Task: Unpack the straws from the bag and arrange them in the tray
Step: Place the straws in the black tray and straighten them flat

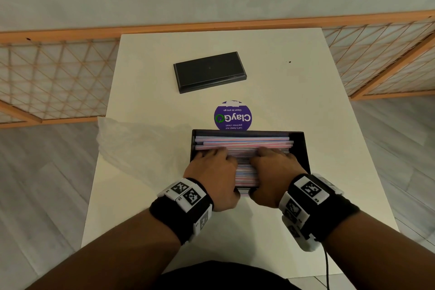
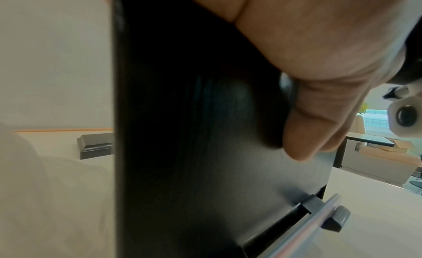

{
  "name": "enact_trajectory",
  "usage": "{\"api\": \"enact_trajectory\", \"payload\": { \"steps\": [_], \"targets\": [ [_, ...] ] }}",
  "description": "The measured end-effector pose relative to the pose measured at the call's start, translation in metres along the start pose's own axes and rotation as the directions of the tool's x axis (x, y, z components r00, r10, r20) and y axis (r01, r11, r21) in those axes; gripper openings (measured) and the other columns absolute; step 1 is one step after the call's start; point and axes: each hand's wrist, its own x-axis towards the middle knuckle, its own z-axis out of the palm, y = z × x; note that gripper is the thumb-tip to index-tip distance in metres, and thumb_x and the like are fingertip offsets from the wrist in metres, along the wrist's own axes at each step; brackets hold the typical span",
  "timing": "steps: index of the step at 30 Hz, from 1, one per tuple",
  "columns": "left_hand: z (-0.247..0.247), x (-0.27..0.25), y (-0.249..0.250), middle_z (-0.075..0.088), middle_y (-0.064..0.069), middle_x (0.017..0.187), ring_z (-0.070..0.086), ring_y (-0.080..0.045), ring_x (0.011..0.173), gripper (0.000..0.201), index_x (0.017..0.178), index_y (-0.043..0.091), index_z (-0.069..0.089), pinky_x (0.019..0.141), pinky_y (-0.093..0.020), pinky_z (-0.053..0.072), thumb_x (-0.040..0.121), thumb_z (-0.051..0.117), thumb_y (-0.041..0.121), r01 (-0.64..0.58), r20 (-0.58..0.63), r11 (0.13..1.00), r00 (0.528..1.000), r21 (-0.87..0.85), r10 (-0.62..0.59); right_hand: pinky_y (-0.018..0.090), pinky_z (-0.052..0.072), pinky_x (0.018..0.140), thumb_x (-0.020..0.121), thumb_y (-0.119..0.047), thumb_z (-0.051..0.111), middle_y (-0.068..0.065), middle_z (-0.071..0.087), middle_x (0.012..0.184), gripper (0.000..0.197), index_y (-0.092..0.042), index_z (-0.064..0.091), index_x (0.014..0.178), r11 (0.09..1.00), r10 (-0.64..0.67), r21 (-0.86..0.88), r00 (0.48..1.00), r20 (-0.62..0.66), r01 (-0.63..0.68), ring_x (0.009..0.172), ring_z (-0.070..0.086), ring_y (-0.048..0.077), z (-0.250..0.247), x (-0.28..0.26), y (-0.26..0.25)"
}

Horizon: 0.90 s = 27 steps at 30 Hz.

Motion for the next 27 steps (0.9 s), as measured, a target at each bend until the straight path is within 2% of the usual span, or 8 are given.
{"api": "enact_trajectory", "payload": {
  "steps": [2,6,9,13,16,18,23,27],
  "targets": [
    [-0.001,0.001,0.000,0.049,-0.001,0.126,0.054,-0.024,0.117,0.052,0.123,0.023,0.058,0.106,-0.042,0.041,0.080,0.063,0.052,0.000,0.008,1.000,1.000,-0.005,0.000,0.040,0.041,0.105,0.067,-0.048,0.064,-0.006,0.061,0.115,0.053,-0.030,0.058,0.117,1.000,0.001,0.023,1.000,-0.008,-0.001,0.113,0.057,0.023,0.000,0.000,0.001],
    [-0.002,-0.001,0.000,0.060,0.000,0.125,0.056,-0.023,0.119,0.053,0.126,0.022,0.055,0.109,-0.041,0.040,0.081,0.063,0.050,-0.012,-0.005,1.000,1.000,0.005,0.012,0.040,0.037,0.110,0.066,-0.048,0.066,-0.006,0.060,0.120,0.065,-0.031,0.046,0.126,0.999,-0.005,0.036,0.999,-0.047,0.006,0.118,0.056,0.024,0.002,-0.002,0.001],
    [-0.004,-0.003,0.001,0.064,-0.003,0.124,0.058,-0.026,0.117,0.054,0.128,0.019,0.050,0.109,-0.041,0.042,0.083,0.062,0.047,-0.011,-0.012,1.000,1.000,0.019,0.011,0.040,0.037,0.109,0.068,-0.047,0.066,-0.006,0.058,0.122,0.059,-0.031,0.052,0.123,1.000,-0.016,0.000,0.999,-0.038,0.016,0.118,0.055,0.023,0.001,-0.003,0.000],
    [-0.006,-0.003,0.008,0.056,-0.002,0.127,0.055,-0.025,0.119,0.051,0.126,0.021,0.050,0.103,-0.042,0.045,0.085,0.062,0.047,-0.070,-0.028,0.997,0.997,0.016,0.071,0.040,0.040,0.102,0.067,-0.047,0.062,-0.005,0.052,0.120,0.053,-0.031,0.061,0.117,0.999,-0.023,-0.022,1.000,-0.009,0.023,0.116,0.052,0.025,-0.001,0.000,-0.001],
    [-0.001,-0.002,0.016,0.049,-0.002,0.135,0.047,-0.025,0.127,0.062,0.138,0.021,0.043,0.107,-0.044,0.041,0.085,0.065,0.044,-0.089,0.003,0.996,0.996,0.000,0.089,0.043,0.039,0.107,0.065,-0.043,0.061,-0.008,0.060,0.122,0.059,-0.033,0.053,0.122,0.998,-0.067,-0.021,0.997,-0.045,0.066,0.118,0.056,0.023,0.000,0.000,-0.003],
    [0.004,-0.003,0.015,0.046,-0.002,0.139,0.045,-0.026,0.130,0.067,0.143,0.021,0.039,0.108,-0.044,0.039,0.085,0.064,0.042,-0.084,-0.012,0.996,0.996,0.031,0.084,0.043,0.034,0.111,0.070,-0.044,0.062,-0.007,0.062,0.122,0.059,-0.030,0.047,0.125,0.996,-0.070,-0.051,0.996,-0.048,0.067,0.118,0.057,0.024,0.000,-0.003,-0.002],
    [0.006,-0.010,0.002,0.046,-0.004,0.131,0.050,-0.026,0.120,0.050,0.130,0.019,0.047,0.100,-0.041,0.042,0.088,0.057,0.044,-0.013,-0.041,0.997,0.999,0.069,0.016,0.040,0.037,0.102,0.072,-0.061,0.059,-0.004,0.056,0.119,0.053,-0.028,0.062,0.113,0.992,-0.008,-0.126,0.999,-0.032,0.004,0.117,0.053,0.025,-0.002,-0.009,0.006],
    [0.006,-0.008,0.002,0.054,-0.002,0.128,0.055,-0.024,0.118,0.047,0.127,0.020,0.049,0.102,-0.040,0.042,0.088,0.057,0.044,-0.007,-0.029,0.998,1.000,0.063,0.009,0.041,0.035,0.108,0.071,-0.052,0.061,-0.006,0.060,0.121,0.056,-0.030,0.055,0.121,0.996,-0.058,-0.065,0.997,-0.056,0.054,0.118,0.055,0.024,0.002,-0.005,0.004]
  ]
}}
